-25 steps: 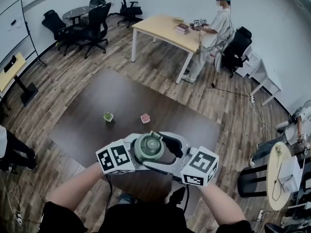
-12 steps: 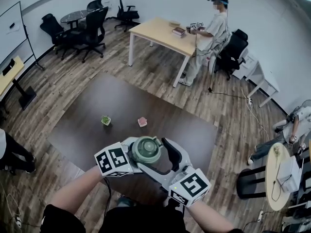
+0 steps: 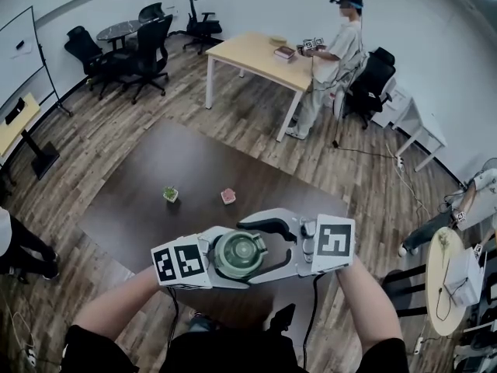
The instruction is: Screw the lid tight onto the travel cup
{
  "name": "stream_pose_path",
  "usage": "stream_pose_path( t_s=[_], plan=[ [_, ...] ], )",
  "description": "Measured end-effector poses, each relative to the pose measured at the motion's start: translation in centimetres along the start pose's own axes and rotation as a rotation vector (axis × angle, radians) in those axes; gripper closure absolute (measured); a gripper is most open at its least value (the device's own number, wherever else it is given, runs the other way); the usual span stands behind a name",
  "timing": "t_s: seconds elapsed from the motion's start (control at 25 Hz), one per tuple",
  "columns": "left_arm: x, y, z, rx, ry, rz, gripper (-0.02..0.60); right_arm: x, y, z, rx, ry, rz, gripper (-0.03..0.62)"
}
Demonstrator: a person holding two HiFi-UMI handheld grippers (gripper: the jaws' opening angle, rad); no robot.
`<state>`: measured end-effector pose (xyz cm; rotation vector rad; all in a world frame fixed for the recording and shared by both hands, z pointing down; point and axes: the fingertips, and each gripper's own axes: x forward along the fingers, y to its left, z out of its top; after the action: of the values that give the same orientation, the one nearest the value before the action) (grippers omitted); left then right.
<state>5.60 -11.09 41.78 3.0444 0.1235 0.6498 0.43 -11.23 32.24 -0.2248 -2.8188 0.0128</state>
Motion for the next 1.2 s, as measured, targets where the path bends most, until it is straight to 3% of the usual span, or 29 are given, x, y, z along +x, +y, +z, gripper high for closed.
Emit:
stream_pose_path(
  t_s=[0.08,0.2,0.36,0.52,0.56,0.64,0.72,0.8,1.04,1.2],
  plan=[
    [-0.1,0.3,0.1,-0.002,-0.005,0.016,0.175,0.0,-0.1,-0.1,0.009,-0.014,-0.004,0.191],
    [-0.6,1.6,-0.2,-0.036,-0.012,0.08,0.175,-0.2,-1.5,-0.3,0.031,-0.089,-0.143,0.194],
    [-1.1,3.4,-1.2,-0.093,-0.028,0.162,0.175,0.5,-3.4,-0.6,0.15,-0.144,-0.494,0.197],
    [-0.8,3.9,-2.1,-0.129,-0.029,0.189,0.175,0.6,-4.2,-1.6,0.282,-0.147,-0.889,0.197],
    [-0.7,4.0,-2.1,-0.134,-0.033,0.186,0.175,0.5,-4.2,-1.7,0.293,-0.15,-0.95,0.197],
    [-0.6,3.9,-2.1,-0.137,-0.038,0.181,0.175,0.4,-4.1,-1.7,0.291,-0.159,-0.988,0.197],
    [-0.6,4.0,-1.9,-0.135,-0.039,0.173,0.175,0.4,-4.0,-1.6,0.259,-0.16,-0.946,0.195],
    [-0.7,3.9,-1.4,-0.14,-0.051,0.159,0.175,0.5,-3.6,-1.1,0.189,-0.158,-0.844,0.188],
    [-2.1,2.5,1.0,-0.132,-0.091,0.093,0.175,-1.2,-1.3,1.7,0.088,-0.231,-0.34,0.174],
    [-2.1,0.8,1.4,-0.066,-0.066,0.021,0.175,-0.7,-0.7,1.4,-0.007,-0.181,-0.112,0.17]
  ],
)
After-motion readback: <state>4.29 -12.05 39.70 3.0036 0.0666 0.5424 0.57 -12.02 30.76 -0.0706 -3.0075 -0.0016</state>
